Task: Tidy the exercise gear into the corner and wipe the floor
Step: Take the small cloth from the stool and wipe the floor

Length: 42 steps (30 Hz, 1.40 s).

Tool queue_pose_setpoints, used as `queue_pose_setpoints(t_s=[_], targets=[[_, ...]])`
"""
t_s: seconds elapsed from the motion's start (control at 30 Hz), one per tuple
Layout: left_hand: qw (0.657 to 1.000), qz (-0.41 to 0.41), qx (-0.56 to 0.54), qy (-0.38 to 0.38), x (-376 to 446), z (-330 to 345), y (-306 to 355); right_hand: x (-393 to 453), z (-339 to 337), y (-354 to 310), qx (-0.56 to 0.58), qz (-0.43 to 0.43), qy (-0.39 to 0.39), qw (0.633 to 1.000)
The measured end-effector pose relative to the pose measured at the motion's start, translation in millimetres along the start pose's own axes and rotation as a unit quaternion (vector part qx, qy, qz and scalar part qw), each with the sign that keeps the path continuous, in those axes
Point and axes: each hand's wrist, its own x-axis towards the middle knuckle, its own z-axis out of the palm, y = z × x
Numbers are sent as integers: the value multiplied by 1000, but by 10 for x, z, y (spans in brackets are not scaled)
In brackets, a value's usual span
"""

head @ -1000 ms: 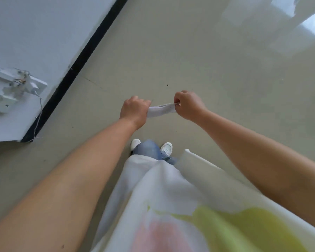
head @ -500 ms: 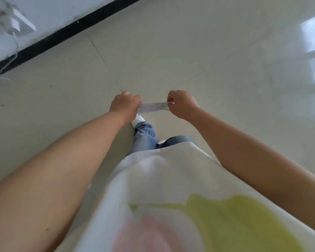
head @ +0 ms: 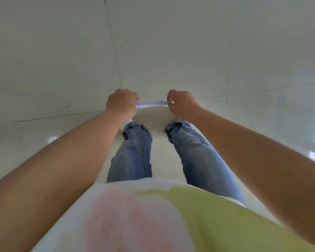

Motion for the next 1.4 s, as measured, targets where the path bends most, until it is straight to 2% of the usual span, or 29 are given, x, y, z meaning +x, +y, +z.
queue_pose_setpoints(t_s=[0.1, 0.2, 0.33, 0.4, 0.53, 0.63, 0.7, 0.77, 0.8, 0.87, 0.93, 1.03, 1.1, 1.23, 1.33, 1.4], targets=[[998, -18, 1, -52, 617, 470, 30, 660, 194, 276, -33, -3, -18, 999], [997, -18, -2, -74, 1281, 997, -8, 1354, 530, 574, -75, 3, -37, 996], [980, 3, -34, -198, 2066, 1545, -213, 2247, 962, 803, -105, -15, -120, 987], [974, 22, -20, -225, 2449, 1688, -396, 2655, 1027, 827, -112, -35, -146, 982], [991, -14, -57, -124, 3197, 1566, -761, 3456, 817, 727, -91, -63, -93, 989], [992, -46, -116, 25, 3511, 1382, -996, 3916, 560, 570, -58, -94, -9, 994], [978, -75, -124, 150, 3614, 1307, -1118, 4134, 431, 518, -18, -102, 53, 993], [961, -122, -90, 233, 3647, 1300, -1213, 4287, 350, 471, -33, -107, 103, 988], [953, -117, -59, 273, 3644, 1341, -1241, 4323, 341, 452, -47, -107, 127, 985], [938, -46, 18, 343, 3633, 1466, -1241, 4268, 409, 433, -60, -125, 188, 972], [939, 37, 79, 333, 3566, 1572, -1170, 4114, 592, 493, -123, -161, 203, 958], [941, 130, 99, 295, 3611, 1764, -1051, 3942, 943, 700, -222, -218, 144, 939], [951, 127, 101, 264, 3648, 1778, -955, 3967, 1119, 832, -255, -228, 147, 928], [983, 63, 87, 151, 3727, 1775, -896, 4118, 1207, 956, -325, -188, 144, 916], [984, 61, 81, 146, 3742, 1695, -848, 4183, 1140, 1031, -355, -207, 162, 897], [981, 70, 78, 160, 3840, 1620, -742, 4245, 1090, 1115, -369, -191, 180, 892]])
